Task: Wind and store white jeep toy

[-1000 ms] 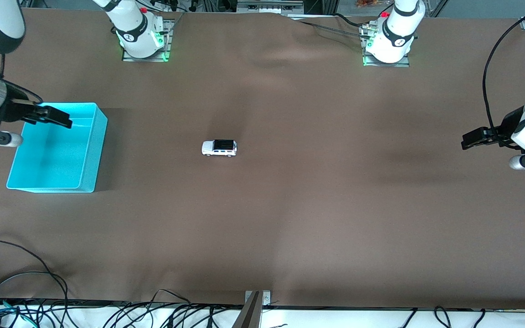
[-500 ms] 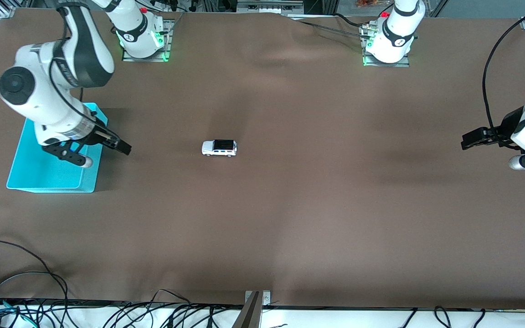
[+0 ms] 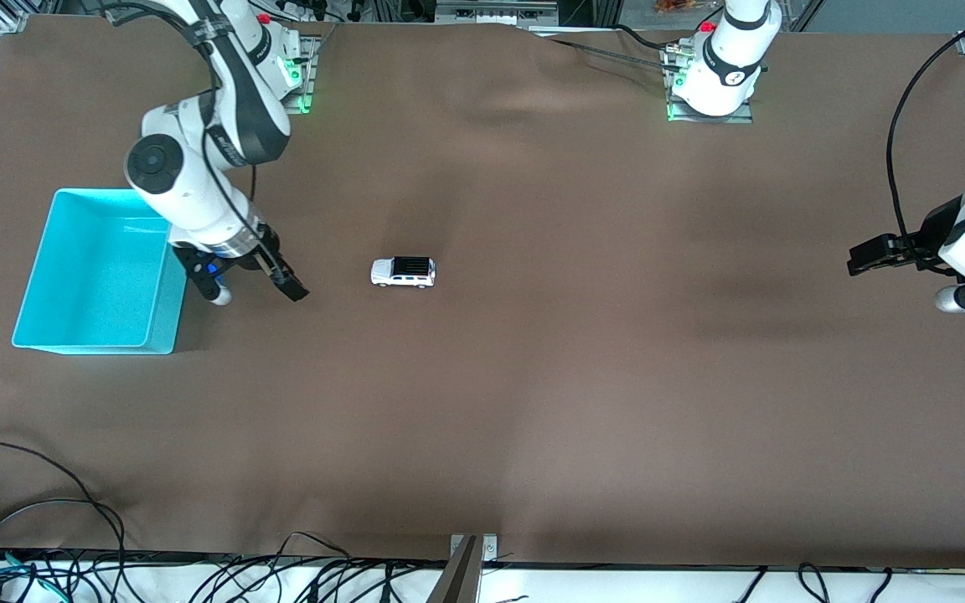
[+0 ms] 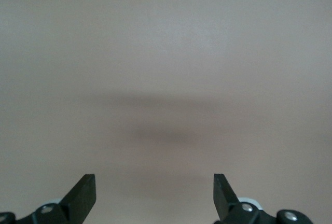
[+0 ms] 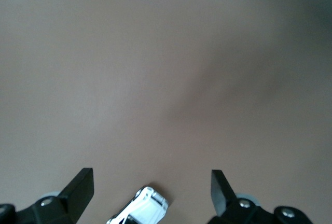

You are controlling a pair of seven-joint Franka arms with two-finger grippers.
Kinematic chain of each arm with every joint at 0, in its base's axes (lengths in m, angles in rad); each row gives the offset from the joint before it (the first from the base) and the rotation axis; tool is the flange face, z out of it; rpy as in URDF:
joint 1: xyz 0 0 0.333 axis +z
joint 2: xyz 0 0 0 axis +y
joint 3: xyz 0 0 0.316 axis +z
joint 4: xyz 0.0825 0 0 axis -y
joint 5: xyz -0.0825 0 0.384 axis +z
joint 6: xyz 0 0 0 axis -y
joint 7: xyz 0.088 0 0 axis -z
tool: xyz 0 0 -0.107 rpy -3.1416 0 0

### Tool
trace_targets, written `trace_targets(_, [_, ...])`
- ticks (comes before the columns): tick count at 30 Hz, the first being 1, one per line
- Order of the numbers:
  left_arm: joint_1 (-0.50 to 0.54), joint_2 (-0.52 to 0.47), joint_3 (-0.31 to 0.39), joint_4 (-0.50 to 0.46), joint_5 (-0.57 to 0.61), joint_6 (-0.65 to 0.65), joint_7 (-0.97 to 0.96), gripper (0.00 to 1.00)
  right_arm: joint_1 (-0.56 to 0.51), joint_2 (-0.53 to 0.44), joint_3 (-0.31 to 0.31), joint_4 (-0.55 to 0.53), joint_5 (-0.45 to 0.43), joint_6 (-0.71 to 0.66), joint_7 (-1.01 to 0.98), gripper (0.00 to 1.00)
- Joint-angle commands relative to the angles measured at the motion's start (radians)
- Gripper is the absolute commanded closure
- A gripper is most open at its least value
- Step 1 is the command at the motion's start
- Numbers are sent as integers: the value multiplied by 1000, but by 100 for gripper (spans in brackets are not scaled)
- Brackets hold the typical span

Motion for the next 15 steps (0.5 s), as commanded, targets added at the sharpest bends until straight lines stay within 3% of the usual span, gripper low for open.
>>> trace_targets(1, [-10,-1,11,2,-20,4,24,0,27,9,10,-8,28,21,143,0])
trace_targets(15, [-11,6,11,2,-20,2,23,0,90,71,13,-5,25,30,505,0])
